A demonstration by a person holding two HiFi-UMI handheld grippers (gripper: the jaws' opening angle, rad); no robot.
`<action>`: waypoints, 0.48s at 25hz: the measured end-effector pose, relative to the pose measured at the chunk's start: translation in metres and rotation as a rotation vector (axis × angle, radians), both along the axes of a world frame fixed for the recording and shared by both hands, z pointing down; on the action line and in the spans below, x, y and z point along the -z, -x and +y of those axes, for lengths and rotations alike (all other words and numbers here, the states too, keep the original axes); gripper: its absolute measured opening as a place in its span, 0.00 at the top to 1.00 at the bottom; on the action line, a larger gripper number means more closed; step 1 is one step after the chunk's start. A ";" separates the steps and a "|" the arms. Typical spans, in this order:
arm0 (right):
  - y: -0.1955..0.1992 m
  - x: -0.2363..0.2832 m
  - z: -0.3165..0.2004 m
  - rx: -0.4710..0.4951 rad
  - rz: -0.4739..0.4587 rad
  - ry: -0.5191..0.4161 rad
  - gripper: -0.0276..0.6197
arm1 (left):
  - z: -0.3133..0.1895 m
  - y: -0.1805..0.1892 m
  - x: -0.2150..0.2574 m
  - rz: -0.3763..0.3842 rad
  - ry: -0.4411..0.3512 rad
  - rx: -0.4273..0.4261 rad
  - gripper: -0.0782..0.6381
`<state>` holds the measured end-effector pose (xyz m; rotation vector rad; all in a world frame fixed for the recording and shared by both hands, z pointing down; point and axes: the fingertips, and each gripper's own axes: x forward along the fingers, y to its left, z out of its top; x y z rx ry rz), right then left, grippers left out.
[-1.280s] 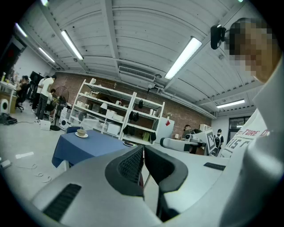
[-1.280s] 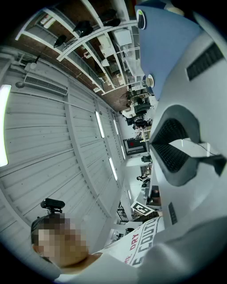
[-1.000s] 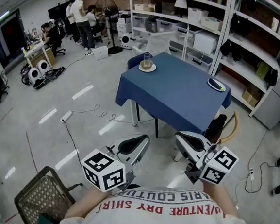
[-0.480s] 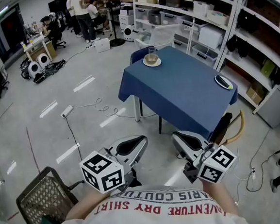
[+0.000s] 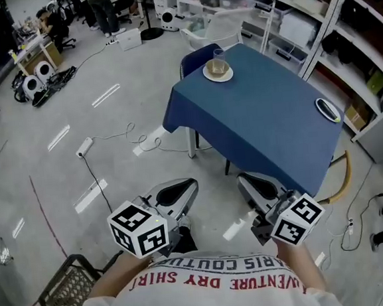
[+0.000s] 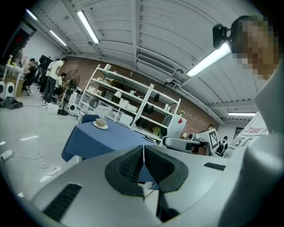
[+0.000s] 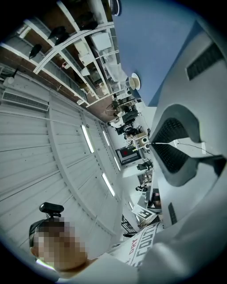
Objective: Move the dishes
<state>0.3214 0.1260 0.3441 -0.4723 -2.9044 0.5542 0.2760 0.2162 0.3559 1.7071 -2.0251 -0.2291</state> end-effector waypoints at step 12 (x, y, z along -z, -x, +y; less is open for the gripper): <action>0.170 -0.022 -0.023 -0.096 0.077 -0.004 0.92 | -0.007 0.194 -0.020 0.016 0.044 -0.026 0.85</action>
